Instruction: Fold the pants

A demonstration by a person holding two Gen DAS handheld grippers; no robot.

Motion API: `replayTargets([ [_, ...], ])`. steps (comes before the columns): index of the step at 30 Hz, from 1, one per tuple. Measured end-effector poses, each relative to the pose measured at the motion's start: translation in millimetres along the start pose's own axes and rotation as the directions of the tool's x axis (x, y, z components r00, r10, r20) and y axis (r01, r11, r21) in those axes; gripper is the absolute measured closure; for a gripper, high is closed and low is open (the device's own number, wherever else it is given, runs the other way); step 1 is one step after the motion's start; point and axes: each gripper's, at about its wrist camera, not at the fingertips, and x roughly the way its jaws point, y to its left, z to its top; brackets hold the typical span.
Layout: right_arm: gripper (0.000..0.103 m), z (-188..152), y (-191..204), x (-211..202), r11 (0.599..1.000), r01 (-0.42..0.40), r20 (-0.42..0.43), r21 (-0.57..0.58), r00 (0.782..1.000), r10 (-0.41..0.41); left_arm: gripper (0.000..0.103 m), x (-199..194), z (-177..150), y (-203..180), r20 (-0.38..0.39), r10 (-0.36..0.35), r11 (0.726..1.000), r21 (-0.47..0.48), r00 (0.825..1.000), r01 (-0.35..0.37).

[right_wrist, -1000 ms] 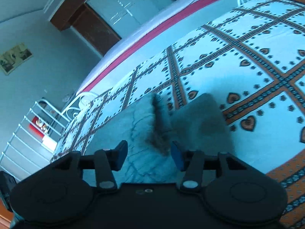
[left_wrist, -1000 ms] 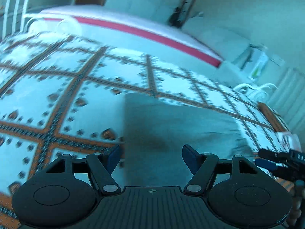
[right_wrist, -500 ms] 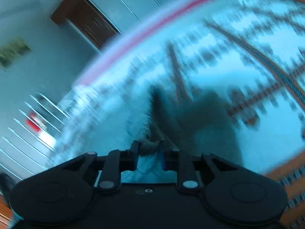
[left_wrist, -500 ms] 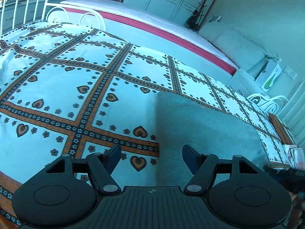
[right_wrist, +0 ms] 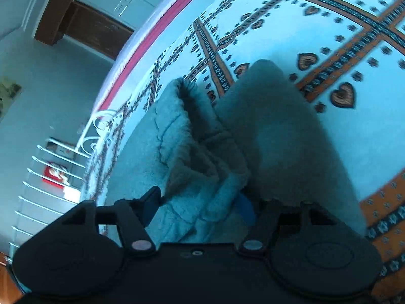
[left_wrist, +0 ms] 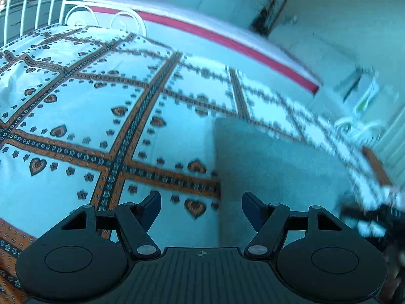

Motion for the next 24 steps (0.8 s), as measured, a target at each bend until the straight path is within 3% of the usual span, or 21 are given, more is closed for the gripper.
replayTargets([
  [2,0.073,-0.4,10.2,-0.5,0.999,0.009,0.020,-0.049,1.000,-0.008,0.033,2.3,-5.4,-2.7,-0.019,0.057,0.997,0.052,0.998,-0.056],
  [5,0.079,-2.0,34.5,-19.1,0.986,-0.036,0.085,-0.160,0.995,0.050,0.033,0.5,-7.2,4.2,-0.023,0.064,0.997,0.036,0.998,-0.063],
  [8,0.081,-5.3,49.7,-53.9,0.961,-0.123,0.177,-0.247,0.969,0.170,0.033,-0.3,-6.1,11.4,-0.023,0.051,0.998,-0.021,0.998,-0.052],
  [10,0.081,-9.7,41.8,-75.3,0.958,-0.132,0.228,-0.254,0.954,0.192,0.033,3.1,-6.5,9.9,-0.021,0.038,0.999,-0.025,0.999,-0.039],
  [11,0.081,-10.1,30.4,-81.3,0.969,-0.100,0.243,-0.224,0.958,0.155,0.033,5.1,-6.7,7.5,-0.024,0.035,0.999,-0.017,0.999,-0.035],
  [13,0.081,-5.6,-1.6,-76.7,0.994,0.027,0.208,-0.103,0.978,-0.005,0.033,10.3,-7.3,2.1,-0.034,0.022,1.000,0.000,0.999,-0.022],
  [14,0.080,-3.0,-19.3,-67.9,0.993,0.111,0.149,-0.037,0.983,-0.104,0.033,12.6,-7.3,-1.2,-0.037,0.019,1.000,0.007,0.999,-0.018],
  [15,0.077,-1.2,-34.4,-58.2,0.988,0.152,0.076,0.006,0.985,-0.152,0.033,14.2,-6.7,-4.1,-0.037,0.018,1.000,0.010,0.999,-0.018],
  [17,0.077,0.9,-43.5,-62.7,0.997,0.062,0.098,0.053,0.993,-0.067,0.033,15.8,-6.1,-8.5,-0.036,0.009,1.000,0.006,0.999,-0.009],
  [20,0.077,-3.4,-29.1,-70.4,0.997,0.053,0.136,-0.047,0.990,-0.046,0.033,17.4,-7.3,-18.8,-0.034,-0.005,1.000,0.022,0.999,0.006],
  [24,0.077,-3.4,-25.4,-70.5,0.998,0.012,0.154,-0.069,0.988,-0.001,0.032,17.4,-10.4,-30.4,-0.033,-0.019,0.998,0.063,0.999,0.021],
])
